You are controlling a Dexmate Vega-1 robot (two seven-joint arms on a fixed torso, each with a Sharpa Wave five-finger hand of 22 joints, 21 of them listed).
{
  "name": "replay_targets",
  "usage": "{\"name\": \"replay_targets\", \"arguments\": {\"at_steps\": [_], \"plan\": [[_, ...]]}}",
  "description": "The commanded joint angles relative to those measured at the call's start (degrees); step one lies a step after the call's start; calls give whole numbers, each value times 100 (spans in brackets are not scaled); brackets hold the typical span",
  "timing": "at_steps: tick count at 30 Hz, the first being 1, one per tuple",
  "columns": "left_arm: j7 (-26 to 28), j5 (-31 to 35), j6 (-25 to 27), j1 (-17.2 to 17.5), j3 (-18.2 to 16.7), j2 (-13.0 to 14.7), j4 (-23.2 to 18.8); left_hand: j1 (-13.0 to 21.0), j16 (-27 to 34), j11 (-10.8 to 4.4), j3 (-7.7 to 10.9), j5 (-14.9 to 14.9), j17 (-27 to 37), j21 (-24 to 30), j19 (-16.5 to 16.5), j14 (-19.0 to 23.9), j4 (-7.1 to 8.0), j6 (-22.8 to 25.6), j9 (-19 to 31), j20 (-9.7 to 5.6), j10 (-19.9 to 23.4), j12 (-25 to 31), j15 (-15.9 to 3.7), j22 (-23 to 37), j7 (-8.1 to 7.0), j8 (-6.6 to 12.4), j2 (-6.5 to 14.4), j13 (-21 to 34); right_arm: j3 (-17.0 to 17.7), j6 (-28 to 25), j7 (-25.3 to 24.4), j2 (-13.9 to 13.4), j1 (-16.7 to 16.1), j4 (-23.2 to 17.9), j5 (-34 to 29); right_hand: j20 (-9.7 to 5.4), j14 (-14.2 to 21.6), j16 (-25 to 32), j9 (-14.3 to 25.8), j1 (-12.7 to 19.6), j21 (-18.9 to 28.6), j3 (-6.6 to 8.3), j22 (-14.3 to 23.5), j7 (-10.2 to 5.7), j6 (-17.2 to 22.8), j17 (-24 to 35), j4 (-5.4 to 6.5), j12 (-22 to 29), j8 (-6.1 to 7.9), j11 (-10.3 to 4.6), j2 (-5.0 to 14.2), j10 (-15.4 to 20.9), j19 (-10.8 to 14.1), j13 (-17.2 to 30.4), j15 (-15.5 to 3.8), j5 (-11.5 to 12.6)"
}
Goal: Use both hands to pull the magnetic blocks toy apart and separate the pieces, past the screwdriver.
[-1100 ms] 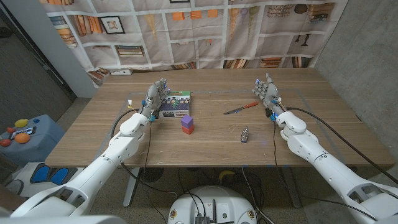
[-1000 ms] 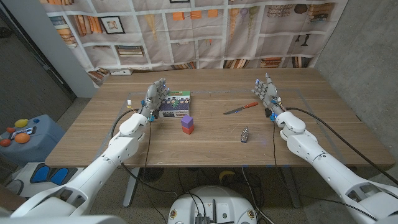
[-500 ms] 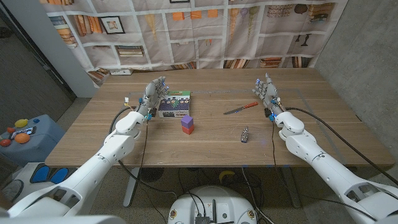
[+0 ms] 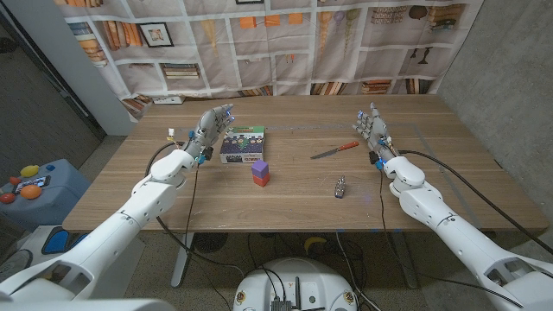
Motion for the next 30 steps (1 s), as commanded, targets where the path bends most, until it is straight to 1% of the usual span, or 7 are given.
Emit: {"name": "replay_targets", "arguments": {"at_steps": [1, 12, 16, 20, 24, 26, 30], "plan": [[-199, 94, -55, 206, -132, 456, -400, 154, 27, -109, 31, -37, 32, -8, 64, 27, -176, 107, 23, -14, 77, 61, -101, 16, -72, 59, -28, 23, 30, 65, -72, -32, -75, -57, -48, -45, -13, 15, 16, 15, -11, 21, 21, -13, 54, -12, -9, 40, 34, -11, 38, 16, -4, 11, -17, 32], [-473, 309, -9, 299, -146, 922, -657, 372, 41, -245, 32, -47, 34, 3, 133, 138, -354, 294, 25, -48, 265, 91, -183, 16, -243, 92, -131, 24, 89, 115, -292, -98, -296, -280, -127, -57, -8, 18, 15, 26, -19, 40, 20, -28, 57, -50, -28, 42, 35, -13, 50, 19, 0, -4, -22, 46], [-450, 450, -5, 403, -184, 1116, -839, 438, 36, -278, 31, -48, 34, -4, 132, 150, -370, 357, 25, -86, 297, 88, -181, 15, -312, 105, -166, 24, 103, 159, -291, -106, -334, -286, -131, -59, -7, 19, 15, 30, -22, 47, 20, -28, 55, -64, -35, 42, 34, -19, 56, 18, 1, -10, -20, 51], [-351, 613, 9, 519, -230, 1281, -1057, 549, 20, -317, 24, -47, 35, -27, 80, 138, -385, 445, 26, -135, 317, 72, -174, 13, -443, 120, -243, 25, 113, 158, -336, -119, -375, -334, -151, -59, -3, 22, 15, 32, -25, 53, 20, -36, 54, -76, -40, 43, 33, -19, 60, 18, 1, -14, -18, 55], [-239, 803, 25, 631, -280, 1444, -1278, 639, 22, -424, 23, -42, 35, -32, 65, 154, -389, 486, 27, -176, 373, 75, -189, 11, -494, 122, -297, 25, 121, 170, -308, -143, -401, -354, -145, -64, 0, 24, 15, 34, -26, 58, 20, -32, 54, -89, -45, 43, 33, -25, 64, 17, 5, -19, -18, 59], [-180, 880, 53, 684, -312, 1519, -1392, 698, 22, -431, 21, -40, 35, -30, 70, 166, -390, 459, 27, -194, 387, 67, -213, 10, -606, 102, -334, 25, 128, 161, -302, -156, -410, -367, -138, -64, -5, 22, 14, 35, -28, 62, 20, -38, 53, -97, -48, 42, 33, -23, 65, 15, 6, -21, -24, 62], [-113, 1027, 187, 751, -354, 1691, -1622, 753, 25, -440, 18, -39, 35, -30, 68, 184, -389, 427, 27, -197, 422, 69, -234, 9, -659, 82, -369, 24, 141, 158, -287, -176, -422, -373, -126, -62, -3, 24, 14, 36, -30, 67, 20, -41, 41, -109, -53, 42, 28, -21, 68, 13, 5, -25, -24, 65]]}}
